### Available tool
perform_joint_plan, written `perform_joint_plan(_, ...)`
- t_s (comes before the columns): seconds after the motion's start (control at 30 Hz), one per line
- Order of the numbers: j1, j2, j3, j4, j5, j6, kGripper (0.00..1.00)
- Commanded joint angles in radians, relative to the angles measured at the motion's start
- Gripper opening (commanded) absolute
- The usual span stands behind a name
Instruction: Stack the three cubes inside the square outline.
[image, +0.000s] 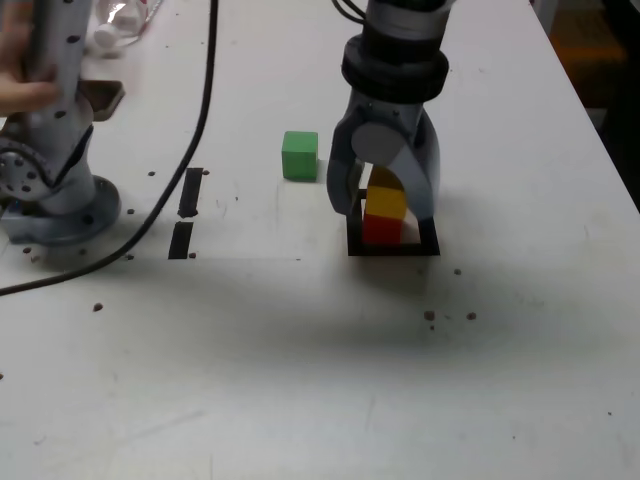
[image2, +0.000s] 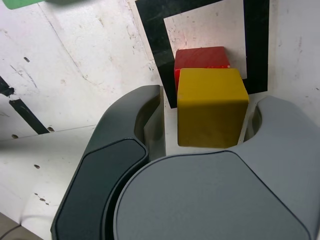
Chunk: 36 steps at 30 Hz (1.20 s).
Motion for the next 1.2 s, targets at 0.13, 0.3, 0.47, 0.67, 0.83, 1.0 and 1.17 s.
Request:
perform_joint_plan(0.13, 0.002, -0.044, -0.021, 0.017, 0.029, 0.002, 0.7)
perform_joint_plan(0.3, 0.007, -0.097, -0.039, 0.031, 0.078, 0.001, 0.7)
perform_joint_plan(0.47, 0.043, -0.152, -0.027, 0.068, 0.134, 0.005, 0.7)
perform_joint_plan(0.67, 0.113, -0.205, 0.017, 0.086, 0.164, 0.037, 0.7)
perform_joint_plan(0.83, 0.2, -0.224, 0.08, 0.068, 0.165, 0.092, 0.73)
perform_joint_plan(1.0, 0.225, -0.221, 0.102, 0.054, 0.165, 0.109, 0.73)
perform_joint_plan(1.17, 0.246, -0.198, 0.144, 0.01, 0.153, 0.129, 0.73)
